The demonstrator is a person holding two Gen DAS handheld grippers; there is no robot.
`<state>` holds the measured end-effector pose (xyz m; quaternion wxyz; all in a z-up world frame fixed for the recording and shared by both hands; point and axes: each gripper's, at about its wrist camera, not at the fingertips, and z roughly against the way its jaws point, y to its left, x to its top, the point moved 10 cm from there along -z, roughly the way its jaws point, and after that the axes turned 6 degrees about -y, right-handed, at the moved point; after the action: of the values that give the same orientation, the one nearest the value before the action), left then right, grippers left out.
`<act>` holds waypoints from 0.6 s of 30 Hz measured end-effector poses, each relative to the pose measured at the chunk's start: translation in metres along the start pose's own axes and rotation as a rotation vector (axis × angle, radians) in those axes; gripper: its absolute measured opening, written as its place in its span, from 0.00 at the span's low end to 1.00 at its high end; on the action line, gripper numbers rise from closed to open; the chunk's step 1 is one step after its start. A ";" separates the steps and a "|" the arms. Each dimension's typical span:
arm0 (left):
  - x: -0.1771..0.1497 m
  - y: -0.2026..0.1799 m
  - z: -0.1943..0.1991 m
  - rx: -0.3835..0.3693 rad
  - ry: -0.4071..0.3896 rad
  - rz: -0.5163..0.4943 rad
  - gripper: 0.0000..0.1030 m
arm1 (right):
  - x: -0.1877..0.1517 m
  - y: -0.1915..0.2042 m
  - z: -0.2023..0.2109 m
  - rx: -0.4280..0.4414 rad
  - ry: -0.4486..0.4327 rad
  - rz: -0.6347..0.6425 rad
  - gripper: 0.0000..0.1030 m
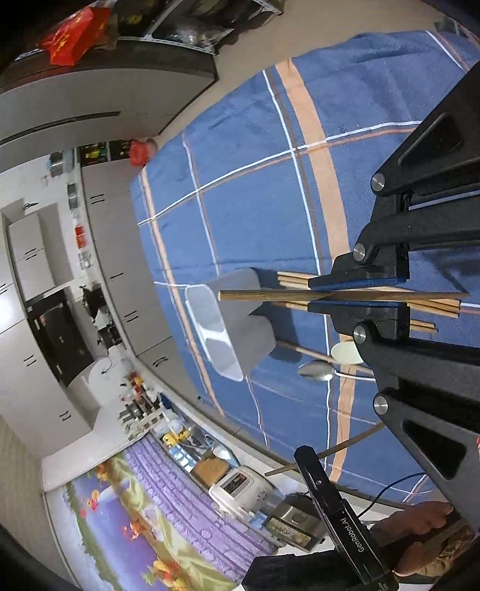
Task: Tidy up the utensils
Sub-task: 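Lift both held chopsticks upright and carry them above the white holder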
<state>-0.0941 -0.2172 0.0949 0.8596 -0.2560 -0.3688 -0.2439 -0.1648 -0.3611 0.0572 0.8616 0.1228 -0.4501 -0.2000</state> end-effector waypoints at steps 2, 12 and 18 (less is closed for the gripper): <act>0.003 -0.002 0.006 0.005 -0.020 -0.004 0.05 | 0.003 0.003 0.005 0.008 -0.011 0.006 0.06; 0.027 -0.006 0.034 0.024 -0.110 -0.003 0.05 | 0.023 0.014 0.023 0.037 -0.068 0.034 0.05; 0.056 -0.002 0.039 0.032 -0.166 0.002 0.05 | 0.045 0.021 0.035 0.042 -0.115 0.057 0.05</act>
<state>-0.0813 -0.2076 0.1612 0.8304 -0.2618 -0.4423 -0.2151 -0.1654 -0.3645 0.1178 0.8368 0.1162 -0.5064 -0.1729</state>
